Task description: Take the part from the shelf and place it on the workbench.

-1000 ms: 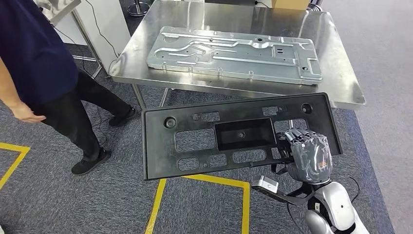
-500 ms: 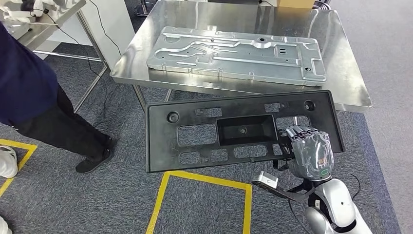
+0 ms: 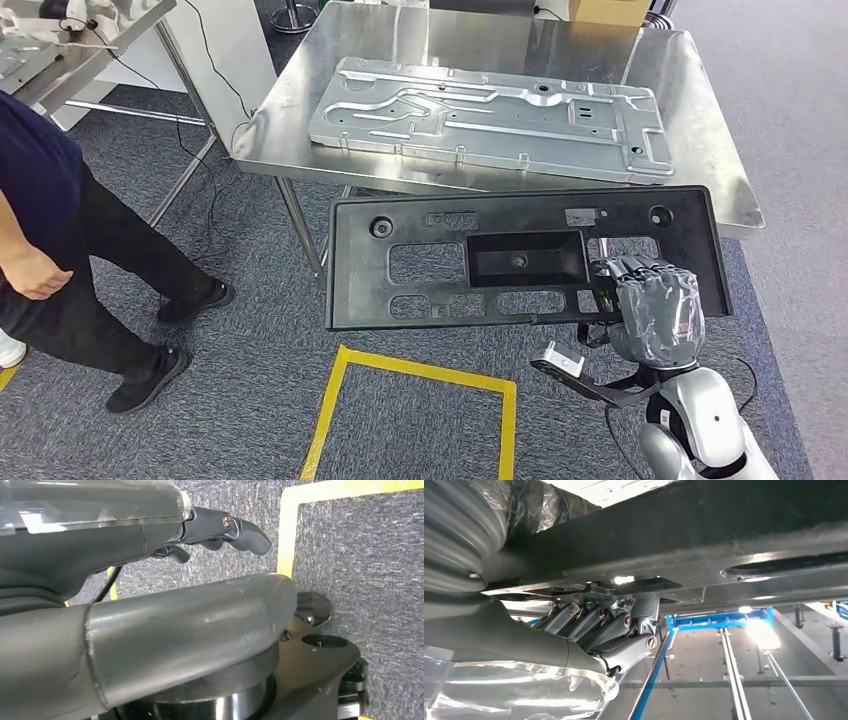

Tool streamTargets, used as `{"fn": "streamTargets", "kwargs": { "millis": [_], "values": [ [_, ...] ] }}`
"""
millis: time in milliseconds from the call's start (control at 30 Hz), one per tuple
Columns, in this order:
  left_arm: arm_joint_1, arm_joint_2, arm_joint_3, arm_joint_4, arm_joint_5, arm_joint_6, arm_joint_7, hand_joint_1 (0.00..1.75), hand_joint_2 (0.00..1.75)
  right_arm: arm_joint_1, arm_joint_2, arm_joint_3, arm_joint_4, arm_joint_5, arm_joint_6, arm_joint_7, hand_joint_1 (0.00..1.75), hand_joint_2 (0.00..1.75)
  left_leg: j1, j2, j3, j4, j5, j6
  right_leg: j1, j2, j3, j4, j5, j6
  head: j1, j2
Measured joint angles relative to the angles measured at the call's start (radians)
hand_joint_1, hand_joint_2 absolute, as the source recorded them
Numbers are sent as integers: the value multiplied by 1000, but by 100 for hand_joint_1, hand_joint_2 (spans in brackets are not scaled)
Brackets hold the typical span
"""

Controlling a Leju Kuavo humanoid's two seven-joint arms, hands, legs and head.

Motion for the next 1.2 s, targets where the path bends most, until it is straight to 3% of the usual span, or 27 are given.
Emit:
{"fn": "streamTargets", "kwargs": {
  "millis": [67,100,200,267,333,400,433,467,533,600,733,800,833,933,967,1000,1100,1133,1200],
  "values": [
    [1,0,0,0,2,0,-1,0,0,1,-5,-11,0,-1,1,0,175,175,-1,-2,3,16,-18,-9,-1,2,59,-125,56,-2,0,0],
    [1,0,0,0,2,0,-1,0,0,2,-7,-16,-1,-2,2,0,175,175,-2,-2,2,22,-26,-14,0,3,78,-163,66,-7,0,0],
    [0,0,1,0,2,0,-2,0,0,4,-11,-25,-3,-2,4,0,175,175,-3,-4,2,25,-39,-29,3,4,86,-175,56,-26,-1,0],
    [-2,1,1,0,2,0,-3,0,0,5,-12,-27,-3,-2,5,0,175,175,-3,8,0,45,-55,-40,0,0,95,-181,51,-39,-1,0],
    [-3,2,1,-1,2,1,-3,0,0,5,-13,-29,-5,-2,5,0,175,175,1,31,-46,139,-98,-53,-3,-7,107,-185,44,-48,-1,0],
    [-3,2,1,-1,2,1,-3,0,0,6,-13,-30,-5,-2,6,0,175,175,8,46,-130,274,-142,-63,-3,-14,116,-185,35,-51,-2,0],
    [-2,2,1,-1,2,1,-3,0,0,7,-13,-30,-5,-2,6,0,175,175,11,49,-162,314,-141,-66,-4,-16,122,-185,29,-50,-2,0],
    [-2,2,1,-1,2,1,-3,0,0,7,-13,-30,-5,-2,7,0,175,175,13,50,-175,315,-118,-66,-4,-18,130,-185,23,-49,-2,0],
    [0,2,1,-1,3,1,-3,0,0,8,-13,-30,-6,-2,8,0,175,175,13,52,-145,204,-25,-59,-4,-21,151,-185,8,-43,-2,0],
    [0,3,1,-1,3,2,-3,0,0,8,-13,-30,-6,-2,9,0,175,175,7,58,-98,85,31,-46,-3,-24,166,-189,-4,-34,-1,0],
    [-1,4,1,-1,2,3,-5,0,0,11,-13,-31,-6,0,8,0,175,175,1,55,-67,25,30,-23,-3,-26,182,-194,2,-7,-1,0],
    [1,5,2,-1,3,5,-6,0,0,13,-13,-32,-7,1,8,0,175,175,4,51,-41,10,30,-11,-5,-22,170,-154,-15,-2,0,0],
    [0,5,2,-1,3,5,-6,0,0,13,-13,-32,-7,1,8,0,175,175,3,49,-32,6,28,-6,-6,-19,145,-111,-36,-1,1,0],
    [-1,5,2,-1,4,6,-8,0,0,18,-13,-34,-7,2,8,1,175,175,-2,43,-15,6,13,3,-2,-11,25,55,-99,4,1,0],
    [-1,5,2,-1,5,7,-8,0,0,21,-13,-34,-6,2,8,2,175,175,-4,40,-7,6,5,4,-1,-10,1,70,-95,4,1,0],
    [-1,5,2,-1,5,7,-8,0,0,24,-13,-34,-6,2,8,2,175,175,-5,37,4,6,-3,3,0,-9,-3,46,-69,3,1,0],
    [3,3,2,0,6,8,-8,0,0,27,-13,-34,-6,4,8,2,175,175,-8,33,35,7,-30,-2,6,-7,43,-131,72,-12,1,0],
    [4,2,2,0,6,8,-8,0,0,28,-13,-34,-6,5,8,2,175,175,-9,31,39,9,-37,-5,9,-7,52,-168,90,-17,2,0],
    [3,0,2,0,6,8,-7,0,0,35,-13,-37,-8,13,7,5,175,175,-10,29,41,13,-47,-15,16,-7,53,-183,89,-27,2,0]
  ]
}}
